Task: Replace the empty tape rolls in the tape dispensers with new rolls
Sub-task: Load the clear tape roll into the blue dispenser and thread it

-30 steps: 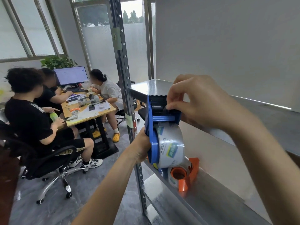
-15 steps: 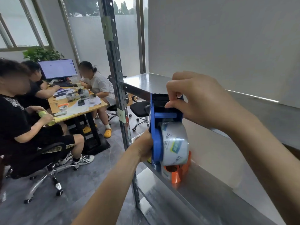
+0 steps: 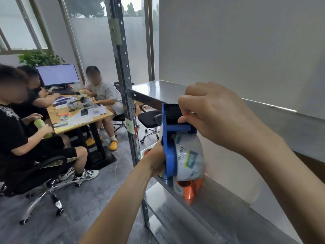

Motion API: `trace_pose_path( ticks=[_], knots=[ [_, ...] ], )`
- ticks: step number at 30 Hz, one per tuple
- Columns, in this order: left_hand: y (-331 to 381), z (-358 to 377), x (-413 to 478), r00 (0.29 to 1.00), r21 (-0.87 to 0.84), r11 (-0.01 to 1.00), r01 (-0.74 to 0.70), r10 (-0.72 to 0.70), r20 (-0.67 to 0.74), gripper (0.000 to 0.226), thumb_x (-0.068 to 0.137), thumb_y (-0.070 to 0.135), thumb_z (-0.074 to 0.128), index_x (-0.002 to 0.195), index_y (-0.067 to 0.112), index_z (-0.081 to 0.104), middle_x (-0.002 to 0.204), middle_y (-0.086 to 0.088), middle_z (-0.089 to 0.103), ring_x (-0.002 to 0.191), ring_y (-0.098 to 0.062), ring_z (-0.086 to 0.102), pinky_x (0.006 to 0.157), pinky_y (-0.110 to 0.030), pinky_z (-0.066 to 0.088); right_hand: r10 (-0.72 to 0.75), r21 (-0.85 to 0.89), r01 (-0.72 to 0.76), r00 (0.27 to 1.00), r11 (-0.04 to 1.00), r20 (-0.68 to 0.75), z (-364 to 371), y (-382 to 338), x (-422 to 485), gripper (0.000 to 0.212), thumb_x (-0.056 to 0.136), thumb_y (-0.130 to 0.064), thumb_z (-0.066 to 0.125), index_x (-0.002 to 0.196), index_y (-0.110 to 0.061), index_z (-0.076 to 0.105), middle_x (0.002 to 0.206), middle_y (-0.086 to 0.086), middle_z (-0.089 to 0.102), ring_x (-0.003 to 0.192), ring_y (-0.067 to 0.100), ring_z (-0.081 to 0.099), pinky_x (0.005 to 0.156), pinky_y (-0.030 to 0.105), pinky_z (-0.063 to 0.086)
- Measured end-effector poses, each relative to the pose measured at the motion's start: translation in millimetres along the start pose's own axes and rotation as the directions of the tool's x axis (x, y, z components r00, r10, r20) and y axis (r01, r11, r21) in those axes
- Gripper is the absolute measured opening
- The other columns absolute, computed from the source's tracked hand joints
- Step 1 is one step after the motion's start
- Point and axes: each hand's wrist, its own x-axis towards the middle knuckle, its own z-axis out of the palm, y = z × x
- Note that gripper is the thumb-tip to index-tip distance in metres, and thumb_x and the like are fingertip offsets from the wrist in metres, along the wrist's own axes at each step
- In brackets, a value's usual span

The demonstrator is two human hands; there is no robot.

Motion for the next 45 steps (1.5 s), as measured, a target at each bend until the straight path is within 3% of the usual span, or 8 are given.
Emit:
trace_pose_path(
  ticks=[6, 9, 23, 27, 34, 39, 42, 45],
  knots=[
    [-0.6, -5.3, 2.2, 1.000, 0.031, 0.999, -0.015, 0.014, 0.022, 0.009, 0.090, 0.010, 0.053, 0.093, 0.007, 0.061, 0.091, -0.014, 0.063, 0.076, -0.022, 0.063, 0.071, -0.030, 0.054, 0.043, -0.014, -0.044, 0.999, 0.999, -0.020, -2.5, 0.4, 1.7, 0.019, 0.078, -0.019, 0.064, 0.068, -0.009, 0.052, 0.069, 0.003, 0.051, 0.062, 0.029, 0.047, 0.052, 0.034, 0.040],
    [-7.2, -2.8, 4.0, 1.000, 0.059, 0.998, 0.018, -0.019, 0.003, 0.046, 0.073, 0.017, 0.060, 0.115, 0.000, 0.058, 0.114, -0.024, 0.062, 0.100, -0.034, 0.061, 0.089, -0.041, 0.052, 0.141, 0.066, -0.139, 0.990, 0.988, -0.019, -14.3, 7.9, 9.5, 0.022, 0.080, -0.023, 0.068, 0.070, -0.014, 0.051, 0.072, -0.002, 0.049, 0.065, 0.026, 0.047, 0.055, 0.039, 0.044],
    [-17.0, -4.9, 7.7, 0.997, -0.020, 0.998, 0.059, -0.058, 0.050, 0.055, 0.068, 0.026, 0.068, 0.117, 0.004, 0.054, 0.124, -0.027, 0.051, 0.115, -0.039, 0.050, 0.108, -0.057, 0.033, 0.248, 0.202, -0.271, 0.960, 0.941, 0.130, -17.9, 16.1, 15.4, 0.023, 0.085, -0.035, 0.069, 0.077, -0.019, 0.054, 0.080, -0.006, 0.057, 0.075, 0.017, 0.054, 0.070, 0.034, 0.042],
    [-22.8, -15.1, 14.1, 0.999, -0.006, 0.999, 0.048, -0.048, 0.025, 0.039, 0.069, 0.024, 0.062, 0.104, 0.006, 0.060, 0.097, -0.017, 0.066, 0.084, -0.028, 0.066, 0.077, -0.041, 0.054, 0.266, 0.337, -0.348, 0.926, 0.875, 0.268, -17.2, 8.2, 6.0, 0.026, 0.089, -0.034, 0.061, 0.073, -0.033, 0.041, 0.089, -0.010, 0.070, 0.081, 0.006, 0.061, 0.072, 0.025, 0.046],
    [-31.2, -23.4, 22.1, 1.000, -0.015, 1.000, 0.024, -0.024, 0.008, 0.020, 0.092, 0.009, 0.048, 0.076, 0.009, 0.060, 0.061, -0.006, 0.068, 0.050, -0.016, 0.064, 0.049, -0.024, 0.051, 0.208, 0.396, -0.343, 0.915, 0.852, 0.347, -11.2, 8.2, -5.1, 0.020, 0.095, -0.006, 0.046, 0.096, -0.025, 0.047, 0.072, -0.010, 0.067, 0.062, 0.009, 0.056, 0.059, 0.021, 0.045],
    [-23.2, -20.8, 18.6, 0.999, -0.037, 0.999, 0.035, -0.033, 0.042, 0.012, 0.088, 0.016, 0.057, 0.091, 0.006, 0.061, 0.071, -0.009, 0.070, 0.059, -0.019, 0.066, 0.059, -0.029, 0.056, 0.209, 0.412, -0.316, 0.936, 0.855, 0.285, -8.9, 11.5, -9.3, 0.014, 0.093, -0.011, 0.053, 0.094, -0.024, 0.056, 0.079, -0.009, 0.065, 0.070, 0.012, 0.057, 0.062, 0.021, 0.043],
    [-18.7, -20.9, 20.2, 0.997, -0.053, 0.998, 0.028, -0.024, 0.072, 0.059, 0.062, 0.030, 0.073, 0.112, 0.003, 0.057, 0.100, -0.018, 0.061, 0.084, -0.030, 0.061, 0.087, -0.045, 0.049, 0.233, 0.343, -0.331, 0.926, 0.879, 0.299, -8.8, 12.7, -9.8, 0.010, 0.089, -0.025, 0.064, 0.097, -0.028, 0.058, 0.085, -0.014, 0.062, 0.076, 0.005, 0.055, 0.065, 0.015, 0.040],
    [-16.1, -19.6, 21.5, 0.995, -0.073, 0.997, 0.009, -0.002, 0.097, 0.057, 0.057, 0.030, 0.074, 0.106, 0.006, 0.060, 0.102, -0.018, 0.059, 0.090, -0.033, 0.057, 0.100, -0.056, 0.038, 0.227, 0.199, -0.308, 0.910, 0.930, 0.348, -10.5, 11.4, -9.4, 0.014, 0.085, -0.022, 0.070, 0.098, -0.021, 0.065, 0.091, -0.008, 0.059, 0.079, 0.010, 0.054, 0.068, 0.020, 0.044]
  ],
)
